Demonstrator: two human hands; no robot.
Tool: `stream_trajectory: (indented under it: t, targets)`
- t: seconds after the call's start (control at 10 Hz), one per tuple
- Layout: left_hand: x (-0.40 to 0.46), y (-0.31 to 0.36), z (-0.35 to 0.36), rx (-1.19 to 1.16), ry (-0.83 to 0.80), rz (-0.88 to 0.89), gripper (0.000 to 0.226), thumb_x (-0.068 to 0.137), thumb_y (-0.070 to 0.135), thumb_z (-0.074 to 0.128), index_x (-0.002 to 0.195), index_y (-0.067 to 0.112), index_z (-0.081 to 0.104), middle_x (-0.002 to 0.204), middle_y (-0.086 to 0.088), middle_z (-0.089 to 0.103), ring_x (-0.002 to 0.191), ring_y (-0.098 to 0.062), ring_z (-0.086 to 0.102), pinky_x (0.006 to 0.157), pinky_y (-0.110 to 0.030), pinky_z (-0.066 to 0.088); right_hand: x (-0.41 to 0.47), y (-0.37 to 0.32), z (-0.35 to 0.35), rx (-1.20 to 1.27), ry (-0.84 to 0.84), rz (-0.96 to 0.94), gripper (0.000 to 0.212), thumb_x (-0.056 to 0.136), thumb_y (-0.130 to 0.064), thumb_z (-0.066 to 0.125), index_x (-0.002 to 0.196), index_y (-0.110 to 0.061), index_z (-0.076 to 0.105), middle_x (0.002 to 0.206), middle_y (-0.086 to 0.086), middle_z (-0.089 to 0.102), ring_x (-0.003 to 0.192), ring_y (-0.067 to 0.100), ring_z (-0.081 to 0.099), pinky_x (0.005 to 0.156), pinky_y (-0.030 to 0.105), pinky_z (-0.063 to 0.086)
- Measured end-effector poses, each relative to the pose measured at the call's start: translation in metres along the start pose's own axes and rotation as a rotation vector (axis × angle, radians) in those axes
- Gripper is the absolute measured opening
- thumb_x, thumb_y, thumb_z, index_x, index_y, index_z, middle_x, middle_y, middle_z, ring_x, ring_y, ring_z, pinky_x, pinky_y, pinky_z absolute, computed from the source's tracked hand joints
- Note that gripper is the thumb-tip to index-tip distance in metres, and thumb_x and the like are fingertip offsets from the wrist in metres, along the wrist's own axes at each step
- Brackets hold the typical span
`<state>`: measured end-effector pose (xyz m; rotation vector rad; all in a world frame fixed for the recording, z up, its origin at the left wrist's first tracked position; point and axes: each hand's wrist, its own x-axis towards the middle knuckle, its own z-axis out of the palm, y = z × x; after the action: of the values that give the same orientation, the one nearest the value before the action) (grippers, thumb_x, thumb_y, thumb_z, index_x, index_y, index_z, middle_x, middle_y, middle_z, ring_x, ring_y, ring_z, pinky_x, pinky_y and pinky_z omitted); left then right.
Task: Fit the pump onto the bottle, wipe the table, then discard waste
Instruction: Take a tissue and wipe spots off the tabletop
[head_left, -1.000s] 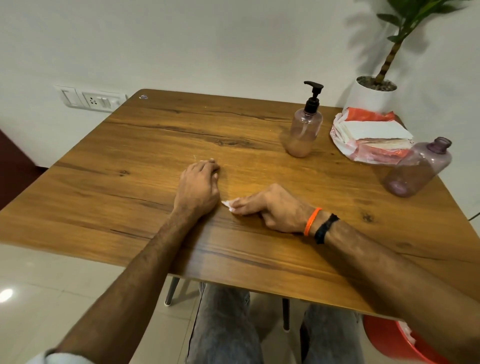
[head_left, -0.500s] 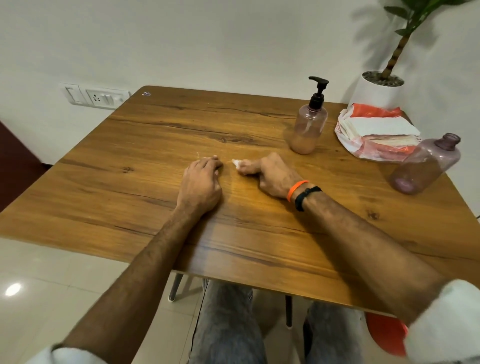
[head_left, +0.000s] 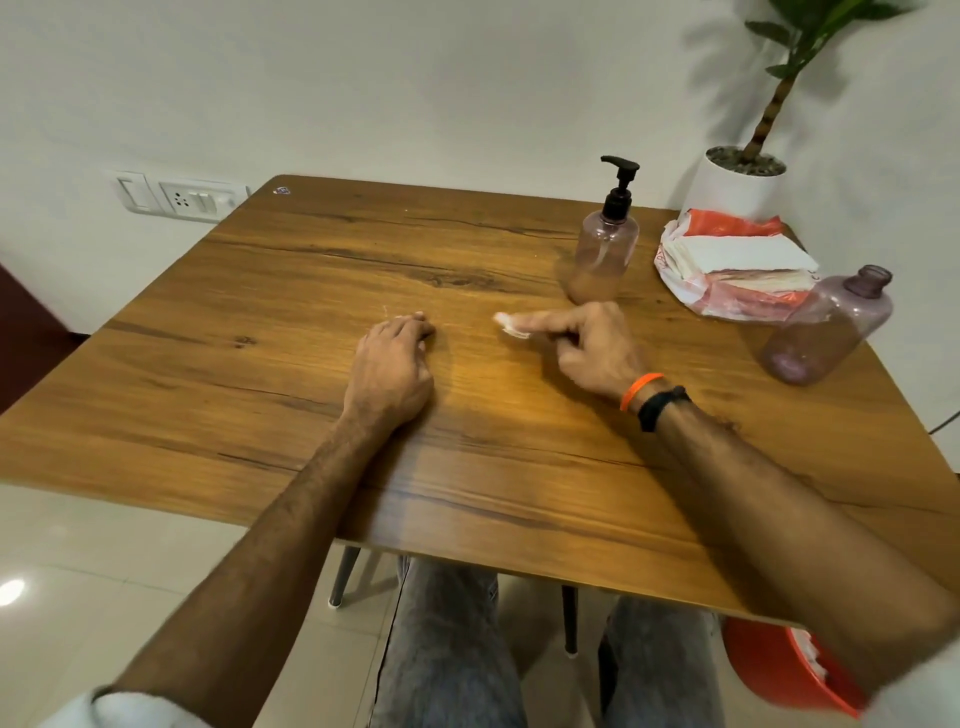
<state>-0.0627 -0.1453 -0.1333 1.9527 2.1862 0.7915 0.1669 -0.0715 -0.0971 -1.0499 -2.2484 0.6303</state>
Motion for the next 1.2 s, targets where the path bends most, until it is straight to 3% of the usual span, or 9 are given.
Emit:
stream_trajectory:
  t: [0.1, 0.2, 0.4, 0.5, 0.6, 0.7, 0.8, 0.9, 1.2]
  targets:
    - [-0.001, 0.001, -0.002, -0.016, -0.01, 0.008, 0.038, 0.095, 0.01, 0.046, 0.132, 0.008, 0.056, 0.145, -0.008, 0.05, 0.133, -0.027, 0.043, 0.113, -0.039, 0.03, 0.028, 0.012, 0.004, -0.144, 0.06, 0.129, 0.053, 0.08, 0.017, 0.049, 0.119, -0.015, 0.068, 0.127, 0.0, 0.065, 0.126, 0.014, 0.055, 0.106, 0.012, 0.031]
    - [-0.001, 0.002, -0.002, -0.005, -0.012, -0.002, 0.039, 0.094, 0.009, 0.046, 0.132, 0.007, 0.056, 0.145, -0.008, 0.05, 0.133, -0.027, 0.043, 0.113, -0.04, 0.03, 0.035, 0.021, 0.012, -0.247, -0.125, 0.114, 0.058, 0.08, 0.016, 0.051, 0.125, -0.017, 0.065, 0.137, 0.0, 0.058, 0.132, 0.016, 0.049, 0.112, 0.021, 0.029]
    - [0.0, 0.002, 0.0, 0.008, -0.002, -0.003, 0.039, 0.094, 0.009, 0.046, 0.132, 0.007, 0.056, 0.145, -0.008, 0.05, 0.133, -0.027, 0.043, 0.113, -0.04, 0.03, -0.017, 0.004, 0.013, -0.172, -0.292, -0.164, 0.065, 0.072, 0.02, 0.05, 0.126, -0.014, 0.064, 0.139, -0.001, 0.054, 0.132, 0.008, 0.046, 0.113, 0.014, 0.025]
    - [0.001, 0.003, 0.0, 0.015, 0.009, -0.009, 0.039, 0.094, 0.008, 0.047, 0.131, 0.007, 0.057, 0.144, -0.008, 0.051, 0.132, -0.028, 0.044, 0.112, -0.04, 0.031, -0.047, -0.008, 0.012, -0.145, -0.359, -0.285, 0.063, 0.07, 0.02, 0.052, 0.123, -0.011, 0.067, 0.134, 0.003, 0.059, 0.128, 0.01, 0.051, 0.113, 0.023, 0.034]
    - [0.001, 0.003, 0.001, 0.015, 0.007, -0.004, 0.039, 0.094, 0.008, 0.047, 0.132, 0.007, 0.057, 0.144, -0.009, 0.051, 0.132, -0.028, 0.044, 0.112, -0.04, 0.031, -0.054, -0.01, 0.004, -0.076, -0.323, -0.255, 0.059, 0.071, 0.017, 0.051, 0.117, -0.014, 0.071, 0.125, -0.001, 0.066, 0.122, 0.005, 0.056, 0.108, 0.015, 0.037]
    - [0.001, 0.0, 0.0, 0.005, -0.023, 0.01, 0.039, 0.096, 0.011, 0.046, 0.134, 0.008, 0.055, 0.145, -0.009, 0.05, 0.133, -0.027, 0.042, 0.113, -0.042, 0.03, -0.036, -0.001, -0.006, 0.036, -0.102, -0.047, 0.056, 0.078, 0.013, 0.05, 0.115, -0.024, 0.071, 0.121, -0.01, 0.067, 0.117, -0.004, 0.056, 0.104, 0.01, 0.038]
    - [0.005, 0.002, 0.0, 0.0, -0.055, 0.001, 0.04, 0.097, 0.012, 0.045, 0.135, 0.009, 0.053, 0.147, -0.009, 0.047, 0.136, -0.027, 0.04, 0.115, -0.041, 0.029, -0.006, 0.018, -0.014, -0.068, 0.133, 0.137, 0.054, 0.08, 0.011, 0.051, 0.113, -0.026, 0.072, 0.119, -0.009, 0.068, 0.118, 0.004, 0.058, 0.102, 0.007, 0.038]
    - [0.008, 0.014, 0.006, -0.004, -0.09, 0.042, 0.04, 0.098, 0.012, 0.044, 0.137, 0.009, 0.052, 0.148, -0.008, 0.046, 0.138, -0.026, 0.038, 0.116, -0.041, 0.027, 0.012, 0.036, -0.013, -0.203, -0.02, 0.165, 0.052, 0.084, 0.011, 0.052, 0.122, -0.021, 0.067, 0.132, -0.004, 0.062, 0.128, 0.016, 0.052, 0.113, 0.028, 0.035]
    - [0.01, 0.018, 0.02, 0.015, -0.026, 0.073, 0.038, 0.095, 0.011, 0.045, 0.132, 0.008, 0.057, 0.145, -0.01, 0.051, 0.134, -0.027, 0.044, 0.114, -0.042, 0.03, -0.046, 0.01, 0.0, -0.2, -0.222, -0.079, 0.061, 0.074, 0.017, 0.049, 0.124, -0.014, 0.066, 0.136, 0.002, 0.058, 0.13, 0.011, 0.05, 0.115, 0.019, 0.028]
